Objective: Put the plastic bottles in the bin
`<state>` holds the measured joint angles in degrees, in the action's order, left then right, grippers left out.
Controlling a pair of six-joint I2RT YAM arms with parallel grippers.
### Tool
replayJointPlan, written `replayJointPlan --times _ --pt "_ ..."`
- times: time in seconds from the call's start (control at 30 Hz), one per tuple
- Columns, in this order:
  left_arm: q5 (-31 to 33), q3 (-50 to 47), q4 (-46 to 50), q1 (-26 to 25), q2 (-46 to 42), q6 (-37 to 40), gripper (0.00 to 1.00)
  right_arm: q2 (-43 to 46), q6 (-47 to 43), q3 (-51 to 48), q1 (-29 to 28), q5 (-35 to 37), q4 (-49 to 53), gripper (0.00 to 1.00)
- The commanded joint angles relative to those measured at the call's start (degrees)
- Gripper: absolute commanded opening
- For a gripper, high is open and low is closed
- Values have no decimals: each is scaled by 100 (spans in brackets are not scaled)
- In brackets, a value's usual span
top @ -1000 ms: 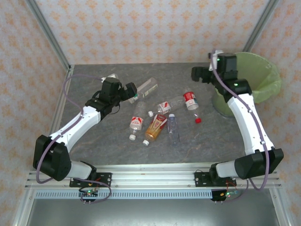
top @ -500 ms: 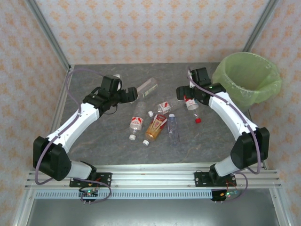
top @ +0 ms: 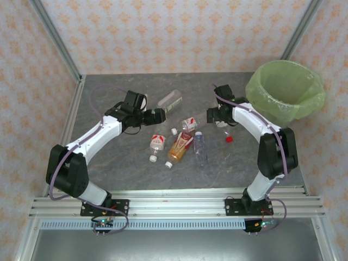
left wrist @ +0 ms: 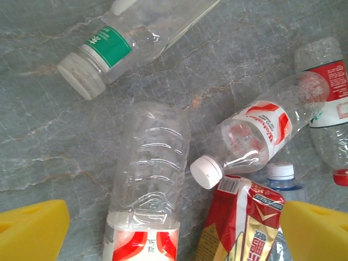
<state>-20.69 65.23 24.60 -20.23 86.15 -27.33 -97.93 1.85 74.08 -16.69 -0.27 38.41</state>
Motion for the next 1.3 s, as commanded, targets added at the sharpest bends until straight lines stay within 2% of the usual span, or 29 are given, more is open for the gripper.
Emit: replayJointPlan --times 0.0,0.23,0.37,0.53,0.83,0.93,1.27 --pt "-144 -153 -325 -16 -147 -299 100 -174 176 203 194 217 167 97" --pt "-341 258 168 -16 159 100 100 -571 -481 312 439 -133 135 91" --pt "-445 163 -88 -16 54 114 100 -692 -878 406 643 -432 151 86" --pt "-439 124 -190 -16 59 274 100 -893 -1262 530 709 -785 94 86" --pt "-534 225 -138 -16 115 371 100 -1453 -1342 1124 759 -809 227 84" --pt "-601 216 -165 -18 121 334 100 -1665 -1222 1362 790 -601 322 82" --pt "-621 249 -126 -25 130 345 100 -2422 -1253 2016 801 -707 469 88"
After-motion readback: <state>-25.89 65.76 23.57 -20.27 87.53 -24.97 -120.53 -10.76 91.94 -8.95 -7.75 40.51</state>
